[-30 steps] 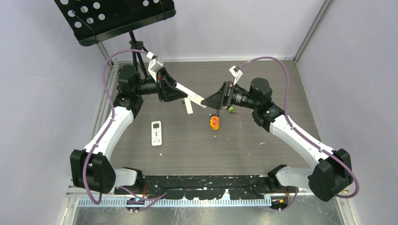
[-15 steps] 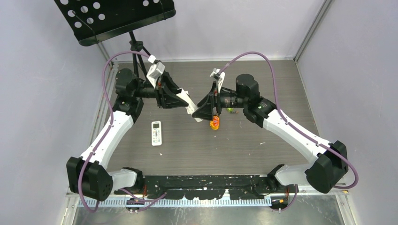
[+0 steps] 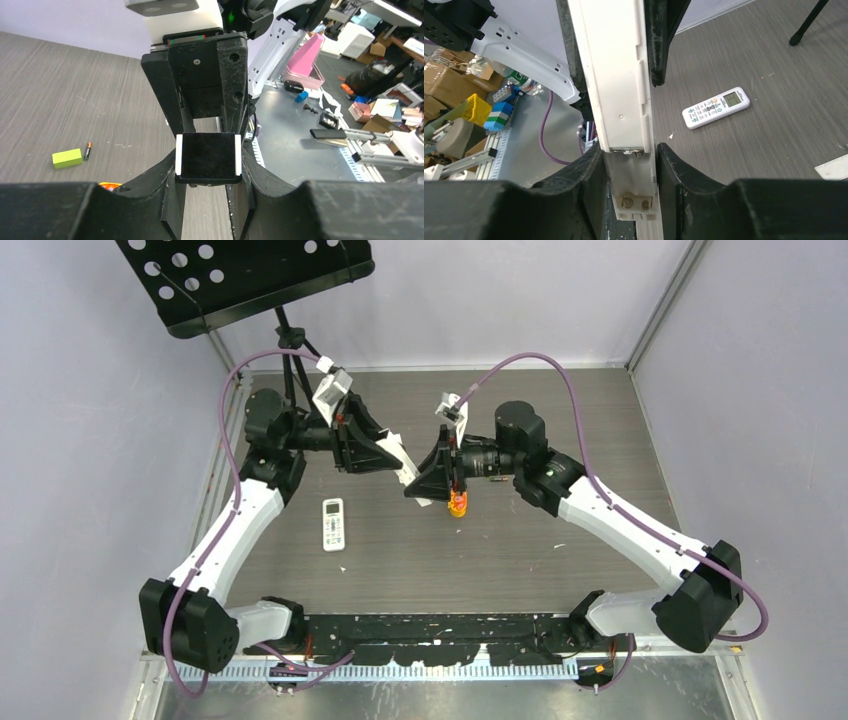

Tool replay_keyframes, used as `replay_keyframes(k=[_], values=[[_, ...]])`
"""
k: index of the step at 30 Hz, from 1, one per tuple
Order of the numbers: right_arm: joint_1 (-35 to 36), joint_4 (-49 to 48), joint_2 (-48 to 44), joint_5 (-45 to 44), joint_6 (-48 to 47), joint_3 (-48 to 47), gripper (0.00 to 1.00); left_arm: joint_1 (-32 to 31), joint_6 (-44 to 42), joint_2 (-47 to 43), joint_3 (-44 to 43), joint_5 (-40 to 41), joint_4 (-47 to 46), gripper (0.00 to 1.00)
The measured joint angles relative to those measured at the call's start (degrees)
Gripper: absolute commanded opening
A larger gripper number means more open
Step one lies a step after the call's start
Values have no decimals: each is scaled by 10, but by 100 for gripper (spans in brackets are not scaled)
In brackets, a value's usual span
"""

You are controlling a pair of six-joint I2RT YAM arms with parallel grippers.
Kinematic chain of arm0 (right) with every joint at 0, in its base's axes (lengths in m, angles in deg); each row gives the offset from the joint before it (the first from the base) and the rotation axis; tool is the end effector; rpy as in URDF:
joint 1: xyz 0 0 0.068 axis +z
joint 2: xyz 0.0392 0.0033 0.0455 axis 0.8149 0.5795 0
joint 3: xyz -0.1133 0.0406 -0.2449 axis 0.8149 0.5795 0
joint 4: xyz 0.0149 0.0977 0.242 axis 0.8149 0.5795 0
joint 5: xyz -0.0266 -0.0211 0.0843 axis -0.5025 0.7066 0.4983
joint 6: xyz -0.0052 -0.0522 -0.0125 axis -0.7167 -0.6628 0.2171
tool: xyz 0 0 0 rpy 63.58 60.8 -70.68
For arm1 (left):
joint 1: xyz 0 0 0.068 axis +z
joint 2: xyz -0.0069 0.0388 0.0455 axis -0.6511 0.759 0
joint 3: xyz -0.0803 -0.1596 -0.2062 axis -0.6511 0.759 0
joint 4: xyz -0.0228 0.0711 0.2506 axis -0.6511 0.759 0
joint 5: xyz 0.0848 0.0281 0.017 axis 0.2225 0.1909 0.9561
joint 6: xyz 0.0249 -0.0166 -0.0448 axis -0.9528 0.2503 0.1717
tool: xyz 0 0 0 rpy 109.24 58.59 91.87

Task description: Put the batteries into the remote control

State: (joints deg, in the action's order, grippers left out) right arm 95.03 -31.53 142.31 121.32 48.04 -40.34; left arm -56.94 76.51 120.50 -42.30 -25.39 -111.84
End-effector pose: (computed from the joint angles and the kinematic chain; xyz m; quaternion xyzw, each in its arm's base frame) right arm 0.2096 0.2121 0.3692 -0.3973 0.6361 0.5402 0.3817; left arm 0.2344 -0.1050 0.4061 0.4426 0.5274 -0.6031 0.4028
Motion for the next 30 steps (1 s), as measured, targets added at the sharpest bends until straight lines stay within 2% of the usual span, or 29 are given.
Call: replay_keyframes(k=[3,4,6,8,9,12,17,21,24,30], values=[[1,0,0,6,-5,-5,17,0,30,-1,0,13,0,1],[1,0,0,7,-4,-5,14,0,34,-1,0,17,0,10],[1,0,-1,4,0,-5,7,0,47,-1,2,30,-1,41],[1,1,-5,-9,4,-5,3,0,57,-1,5,46,1,64],[1,2,-6,-22,9,-5,3,0,58,-2,6,58,2,70],[2,5,-7,-74,19,-5,2,-4,71,-13,17,126,22,79],[20,27,-7,-201,9,-3,2,-7,130,-46,83,321,40,80],[65,49,2,-309,-21,-5,1,-15,188,-45,111,438,71,77],[101,63,30,-377,-48,-17,0,-21,224,-38,110,489,92,72],[130,79,64,-467,-69,-25,0,-24,277,-33,115,524,108,65]])
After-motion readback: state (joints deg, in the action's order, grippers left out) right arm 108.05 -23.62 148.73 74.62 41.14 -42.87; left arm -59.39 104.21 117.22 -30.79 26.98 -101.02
